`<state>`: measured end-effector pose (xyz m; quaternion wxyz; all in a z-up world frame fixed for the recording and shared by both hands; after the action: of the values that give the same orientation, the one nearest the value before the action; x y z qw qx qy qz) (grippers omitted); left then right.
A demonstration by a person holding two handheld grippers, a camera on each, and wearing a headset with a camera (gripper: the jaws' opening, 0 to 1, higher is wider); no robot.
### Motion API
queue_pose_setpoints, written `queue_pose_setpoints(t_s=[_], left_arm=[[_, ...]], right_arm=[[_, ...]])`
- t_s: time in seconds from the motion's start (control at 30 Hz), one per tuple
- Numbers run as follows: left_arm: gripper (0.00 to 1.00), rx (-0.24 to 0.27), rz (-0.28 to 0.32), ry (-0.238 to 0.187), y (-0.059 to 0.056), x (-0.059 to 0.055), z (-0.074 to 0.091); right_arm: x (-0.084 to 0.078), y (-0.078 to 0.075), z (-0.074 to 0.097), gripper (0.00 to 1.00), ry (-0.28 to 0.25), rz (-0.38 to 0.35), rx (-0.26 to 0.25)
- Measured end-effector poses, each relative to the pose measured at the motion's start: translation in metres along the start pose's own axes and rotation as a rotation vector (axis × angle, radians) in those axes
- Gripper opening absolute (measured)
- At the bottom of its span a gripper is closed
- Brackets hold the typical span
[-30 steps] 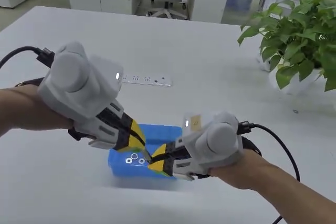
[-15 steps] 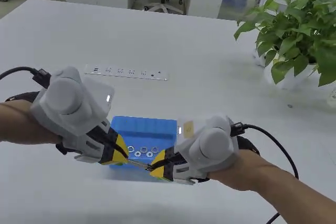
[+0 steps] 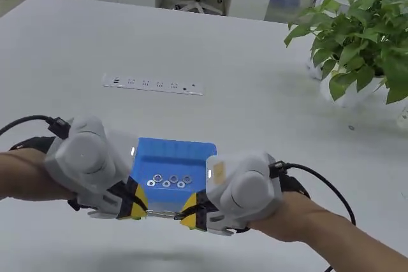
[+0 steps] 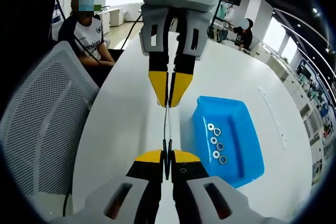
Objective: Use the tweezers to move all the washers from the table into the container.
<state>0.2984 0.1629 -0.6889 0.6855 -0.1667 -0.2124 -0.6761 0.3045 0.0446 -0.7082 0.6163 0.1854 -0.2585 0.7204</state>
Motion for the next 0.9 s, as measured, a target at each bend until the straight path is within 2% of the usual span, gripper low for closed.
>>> queue_pose_setpoints(t_s=[0.5,0.9], left_arm=[[0.06,-0.032,0.010,0.035,-0.022,-0.015,-0.031],[0.06,-0.050,0.025,0.041,-0.031,-0.023,-0.043]], right_arm=[[-0.015,0.027,-0.021,0.07,0.049,0.020,0.021],[-0.022,0.037,-0.033,0.08,0.059,-0.004,0.035]])
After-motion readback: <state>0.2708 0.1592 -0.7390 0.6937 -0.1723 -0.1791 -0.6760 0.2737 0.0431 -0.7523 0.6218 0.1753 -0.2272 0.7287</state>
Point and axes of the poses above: the centre of the closed fingertips' face, and the gripper's own axes: z roughly backward along the fingers, y roughly to its left, x roughly out of its top, the point moved 7 cm from there along z, roughly backward along the fingers, and after that the axes turned 4 degrees about y, right-handed, at the moved point
